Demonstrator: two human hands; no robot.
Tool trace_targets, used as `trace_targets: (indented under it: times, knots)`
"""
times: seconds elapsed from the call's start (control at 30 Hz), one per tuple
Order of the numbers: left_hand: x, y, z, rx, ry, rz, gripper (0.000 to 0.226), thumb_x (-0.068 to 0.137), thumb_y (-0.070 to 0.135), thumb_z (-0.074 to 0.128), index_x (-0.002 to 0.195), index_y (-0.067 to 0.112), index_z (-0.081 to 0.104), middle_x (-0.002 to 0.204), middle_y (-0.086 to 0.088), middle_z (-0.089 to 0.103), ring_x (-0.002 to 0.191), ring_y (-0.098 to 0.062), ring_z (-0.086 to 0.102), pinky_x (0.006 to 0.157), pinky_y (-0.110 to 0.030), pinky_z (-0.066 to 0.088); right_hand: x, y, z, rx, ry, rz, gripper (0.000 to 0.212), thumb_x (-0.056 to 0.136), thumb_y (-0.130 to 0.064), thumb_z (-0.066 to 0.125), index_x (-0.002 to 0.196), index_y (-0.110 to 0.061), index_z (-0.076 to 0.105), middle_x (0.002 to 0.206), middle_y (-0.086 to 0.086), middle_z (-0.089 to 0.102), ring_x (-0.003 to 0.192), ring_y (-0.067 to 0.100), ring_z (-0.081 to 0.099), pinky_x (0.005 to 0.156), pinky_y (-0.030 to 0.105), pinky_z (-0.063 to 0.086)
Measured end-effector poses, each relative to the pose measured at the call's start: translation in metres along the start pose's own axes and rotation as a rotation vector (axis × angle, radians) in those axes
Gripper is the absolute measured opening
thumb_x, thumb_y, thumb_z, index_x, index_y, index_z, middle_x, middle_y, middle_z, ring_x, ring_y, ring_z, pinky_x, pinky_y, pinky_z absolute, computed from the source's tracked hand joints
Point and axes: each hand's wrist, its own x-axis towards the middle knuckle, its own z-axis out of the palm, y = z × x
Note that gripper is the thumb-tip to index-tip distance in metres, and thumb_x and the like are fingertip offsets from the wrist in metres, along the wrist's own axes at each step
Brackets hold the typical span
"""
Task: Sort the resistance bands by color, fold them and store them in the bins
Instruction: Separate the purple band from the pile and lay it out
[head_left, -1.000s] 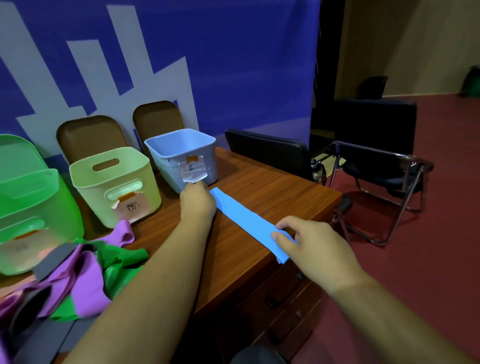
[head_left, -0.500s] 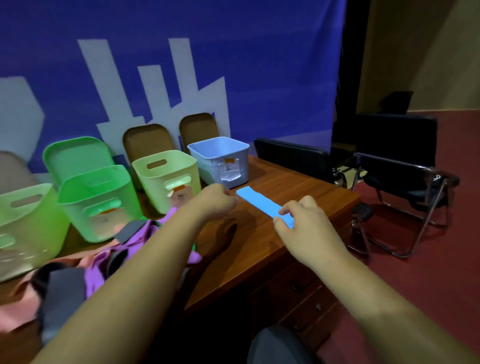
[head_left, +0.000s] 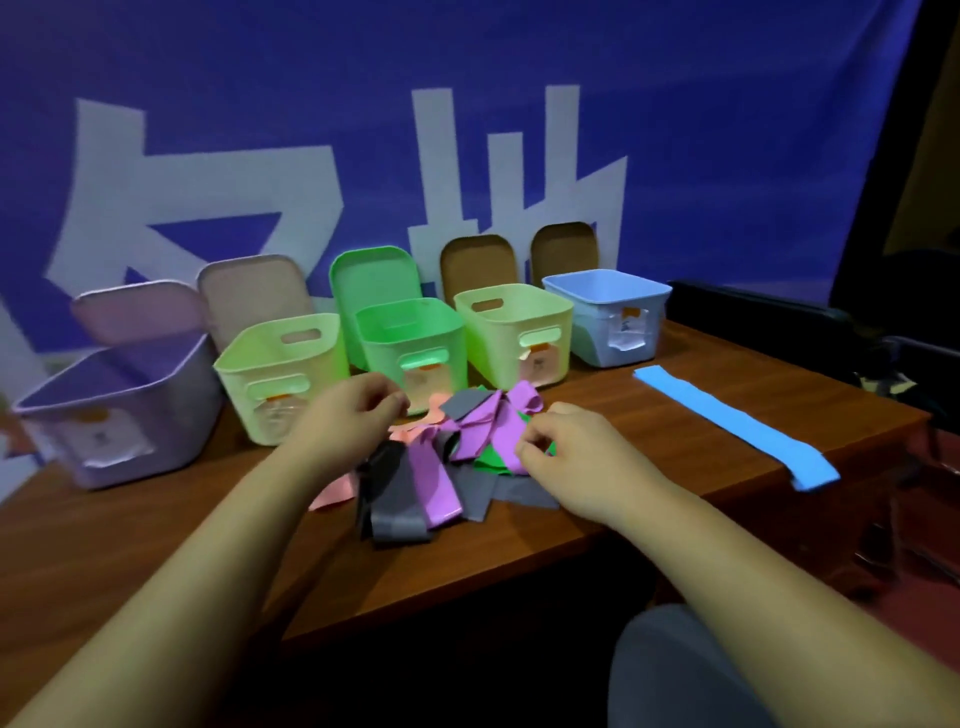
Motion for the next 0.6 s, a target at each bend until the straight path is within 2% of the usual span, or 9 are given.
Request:
trace_targets:
  times: [0.1, 0.2, 0.3, 0.37, 0.47, 0.6]
  knots:
    - [-0.014, -0.036, 0.006, 0.04, 0.075, 0.045, 0.007, 0.102, 0.029, 0.064, 0.104, 0.028, 0.07, 0.096, 0.009, 0.07, 0.088, -0.013, 0.065, 0.073, -0.033, 0.048, 0.009, -0.02, 0.02, 0.006, -0.009, -0.008, 0.019, 0.094, -0.029, 0.064, 0.083, -0.017, 0.074, 0.091, 0.001, 0.067, 0.088, 0.023, 0.063, 0.085, 0.043, 0.053]
    - [-0.021, -0.066, 0.013, 0.023, 0.091, 0.063, 0.008, 0.101, 0.026, 0.065, 0.107, 0.027, 0.07, 0.104, 0.006, 0.066, 0.1, -0.017, 0.061, 0.089, -0.039, 0.051, 0.023, -0.039, 0.036, 0.006, -0.034, -0.022, 0.024, 0.096, -0.028, 0.063, 0.081, -0.011, 0.072, 0.085, 0.003, 0.067, 0.083, 0.022, 0.061, 0.081, 0.044, 0.052]
    - [-0.016, -0.078, 0.008, 0.014, 0.107, 0.083, 0.013, 0.1, 0.028, 0.067, 0.111, 0.025, 0.073, 0.108, 0.005, 0.066, 0.106, -0.016, 0.058, 0.094, -0.037, 0.048, 0.046, -0.057, 0.047, -0.005, -0.057, -0.08, 0.025, 0.098, -0.026, 0.064, 0.082, -0.011, 0.073, 0.087, 0.005, 0.069, 0.087, 0.021, 0.061, 0.081, 0.041, 0.048]
    - [-0.01, -0.084, 0.006, 0.035, 0.118, 0.073, 0.016, 0.099, 0.03, 0.067, 0.112, 0.023, 0.073, 0.109, 0.003, 0.066, 0.107, -0.018, 0.058, 0.095, -0.037, 0.047, 0.063, -0.068, 0.054, 0.021, -0.078, -0.112, 0.022, 0.098, -0.028, 0.063, 0.084, -0.016, 0.075, 0.088, -0.001, 0.068, 0.087, 0.019, 0.062, 0.082, 0.04, 0.052]
    - [-0.006, -0.094, 0.004, -0.025, 0.151, -0.066, 0.016, 0.102, 0.033, 0.063, 0.109, 0.023, 0.073, 0.107, 0.004, 0.066, 0.1, -0.017, 0.062, 0.087, -0.035, 0.049, 0.089, -0.082, 0.069, 0.059, -0.099, -0.144, 0.025, 0.099, -0.026, 0.062, 0.08, -0.018, 0.075, 0.086, -0.002, 0.068, 0.084, 0.015, 0.062, 0.08, 0.041, 0.055]
    - [-0.005, -0.111, 0.004, -0.052, 0.276, -0.23, 0.016, 0.101, 0.019, 0.06, 0.108, 0.018, 0.075, 0.111, 0.0, 0.07, 0.1, -0.021, 0.065, 0.081, -0.027, 0.04, 0.124, -0.098, 0.085, 0.096, -0.105, -0.173, 0.02, 0.099, -0.027, 0.064, 0.087, -0.02, 0.078, 0.091, -0.003, 0.071, 0.087, 0.015, 0.065, 0.082, 0.038, 0.056]
